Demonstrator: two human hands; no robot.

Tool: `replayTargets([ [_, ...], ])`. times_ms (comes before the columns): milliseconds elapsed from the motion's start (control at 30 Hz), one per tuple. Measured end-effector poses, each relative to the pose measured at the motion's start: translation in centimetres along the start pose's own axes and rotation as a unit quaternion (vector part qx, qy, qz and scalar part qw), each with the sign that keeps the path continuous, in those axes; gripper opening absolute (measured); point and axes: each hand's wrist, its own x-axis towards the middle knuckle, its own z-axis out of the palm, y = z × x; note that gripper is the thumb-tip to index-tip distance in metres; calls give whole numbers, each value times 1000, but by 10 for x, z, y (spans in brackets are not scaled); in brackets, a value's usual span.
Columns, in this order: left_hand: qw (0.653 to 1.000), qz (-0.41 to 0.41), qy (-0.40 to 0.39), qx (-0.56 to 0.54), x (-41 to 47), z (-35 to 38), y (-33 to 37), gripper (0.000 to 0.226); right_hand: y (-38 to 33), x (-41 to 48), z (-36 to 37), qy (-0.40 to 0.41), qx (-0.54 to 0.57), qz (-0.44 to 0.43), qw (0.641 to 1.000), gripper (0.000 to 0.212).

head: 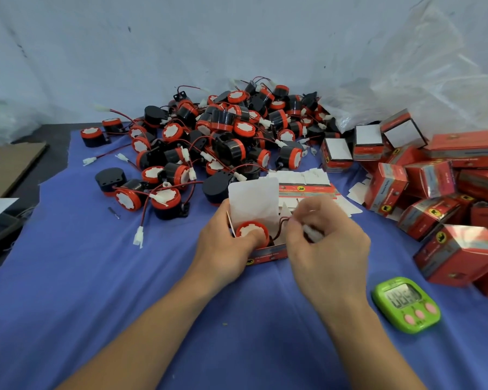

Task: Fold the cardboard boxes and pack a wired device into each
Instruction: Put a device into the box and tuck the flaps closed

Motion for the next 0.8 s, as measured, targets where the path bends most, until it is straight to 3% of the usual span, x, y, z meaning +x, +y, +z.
replayTargets([
  [100,1000,-10,-4,3,1,0,2,50,3,9,-9,91,-11,46,995,22],
  [200,1000,-17,-7,4,0,0,5,50,6,16,-14,110,-4,69,991,21],
  [400,1000,0,-13,-5,-1,-3,5,53,7,4,9,-76,-3,22,997,22],
  [533,1000,4,-20,-15,0,-3,4,51,8,-3,16,-82,-107,-28,990,15],
  [700,1000,-2,-18,-18,1,-3,3,54,-1,0,16,-132,-306,-23,943,18],
  [800,1000,-5,-20,-18,0,-3,2,53,-6,4,11,-200,-355,5,913,19],
])
